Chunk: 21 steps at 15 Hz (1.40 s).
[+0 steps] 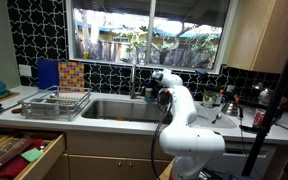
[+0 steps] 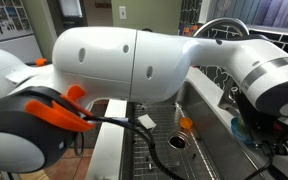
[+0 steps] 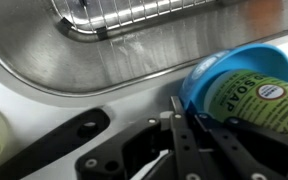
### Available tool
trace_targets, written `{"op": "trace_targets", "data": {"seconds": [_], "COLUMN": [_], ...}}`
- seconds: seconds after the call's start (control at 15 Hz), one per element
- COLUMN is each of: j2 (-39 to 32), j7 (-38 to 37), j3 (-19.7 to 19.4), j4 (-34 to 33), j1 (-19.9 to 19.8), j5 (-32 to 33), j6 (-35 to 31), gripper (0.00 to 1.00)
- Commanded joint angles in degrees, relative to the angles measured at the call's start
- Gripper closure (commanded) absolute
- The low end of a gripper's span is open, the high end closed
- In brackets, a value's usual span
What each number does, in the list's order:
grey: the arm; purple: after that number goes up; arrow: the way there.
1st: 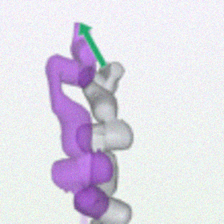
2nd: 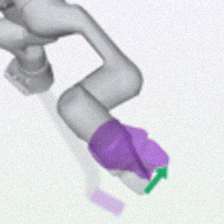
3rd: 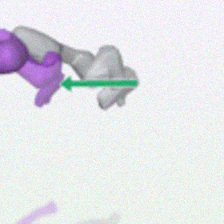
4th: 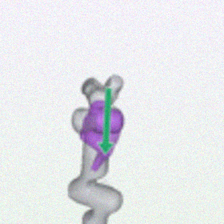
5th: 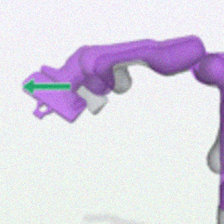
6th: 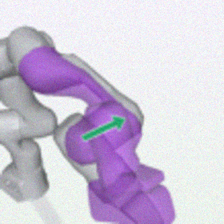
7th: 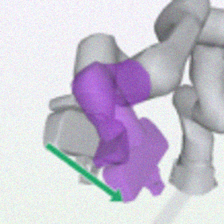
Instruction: Exchange the two hand wash soap bottled on the sink, then put the hand wash soap on the blue plate next to the edge
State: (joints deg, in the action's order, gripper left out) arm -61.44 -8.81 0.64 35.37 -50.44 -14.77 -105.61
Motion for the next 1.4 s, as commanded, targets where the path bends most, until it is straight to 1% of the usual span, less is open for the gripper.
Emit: {"op": "trace_targets", "data": {"seconds": [0.0,0.27,0.53,0.67,0.73,1.0,1.33], "j2": [-1.29,-0.68,0.97,1.70,2.43,4.95,8.26], "j7": [3.18,7.32,11.33,12.46,12.66,14.86,18.47], "j3": [3.04,4.80,4.76,4.50,4.24,3.76,3.47], "j4": [-3.04,-3.49,-3.79,-3.83,-3.64,-3.56,-3.25], "j1": [-2.70,-4.38,-4.57,-4.25,-4.07,-3.67,-3.58], "j5": [-3.05,-3.73,-2.47,-2.08,-1.66,-0.86,-0.41], "j6": [1.75,2.07,3.61,5.68,8.08,14.23,19.62], "gripper": [0.99,0.99,0.99,0.99,0.99,0.99,0.99]}}
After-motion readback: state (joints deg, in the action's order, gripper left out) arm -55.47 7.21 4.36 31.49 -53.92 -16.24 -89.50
